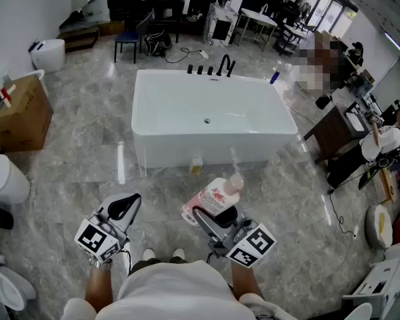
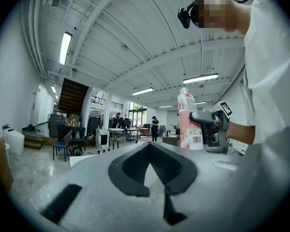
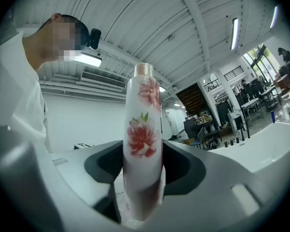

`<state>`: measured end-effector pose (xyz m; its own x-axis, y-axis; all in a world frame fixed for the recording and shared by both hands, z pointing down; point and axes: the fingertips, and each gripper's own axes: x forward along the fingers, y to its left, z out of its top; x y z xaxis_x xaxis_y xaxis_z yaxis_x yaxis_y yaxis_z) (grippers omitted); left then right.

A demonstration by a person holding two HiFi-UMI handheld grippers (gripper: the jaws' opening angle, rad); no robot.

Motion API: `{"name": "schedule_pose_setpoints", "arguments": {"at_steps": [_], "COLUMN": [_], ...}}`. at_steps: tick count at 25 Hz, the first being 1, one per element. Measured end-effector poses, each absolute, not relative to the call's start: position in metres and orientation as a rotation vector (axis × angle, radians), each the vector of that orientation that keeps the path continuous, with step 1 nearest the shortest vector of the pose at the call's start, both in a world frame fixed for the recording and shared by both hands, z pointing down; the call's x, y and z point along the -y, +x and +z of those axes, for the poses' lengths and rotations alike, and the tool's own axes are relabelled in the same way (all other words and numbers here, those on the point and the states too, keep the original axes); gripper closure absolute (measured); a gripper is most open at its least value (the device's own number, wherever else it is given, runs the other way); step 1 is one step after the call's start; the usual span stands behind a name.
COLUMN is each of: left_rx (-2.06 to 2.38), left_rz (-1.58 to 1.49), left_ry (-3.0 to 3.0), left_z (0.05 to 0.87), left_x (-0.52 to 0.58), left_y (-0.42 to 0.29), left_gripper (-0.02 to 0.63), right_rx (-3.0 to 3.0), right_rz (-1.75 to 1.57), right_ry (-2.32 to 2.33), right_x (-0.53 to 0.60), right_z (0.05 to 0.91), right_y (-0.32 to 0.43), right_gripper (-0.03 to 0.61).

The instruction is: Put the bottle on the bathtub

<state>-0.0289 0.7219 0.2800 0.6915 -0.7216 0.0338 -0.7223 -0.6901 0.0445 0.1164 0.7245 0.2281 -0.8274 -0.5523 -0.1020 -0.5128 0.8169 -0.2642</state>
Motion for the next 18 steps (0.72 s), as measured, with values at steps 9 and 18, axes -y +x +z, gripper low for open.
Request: {"name": "schedule_pose_setpoints", "arguments": {"at_steps": [9,18], "left_rx": [1.211,1.199], "left_rz": [0.028,0.036], "left_ry": [2.838,2.846], "left_z": [0.277,0.278], "left_x": [-0.728,-0.732], "left_y": [-0.025,-0.019], "left_gripper": [0.612,0.612], "right_rx": [-2.829,-2.908], "right_rz": [-0.343,-0.178], "right_ry": [-0.817,-0.859], "right_x": [-0.731,-0.738], "right_z": [0.226,0.227], "right_y": [0.118,0.118], "right_gripper": [0.331,0.333]}}
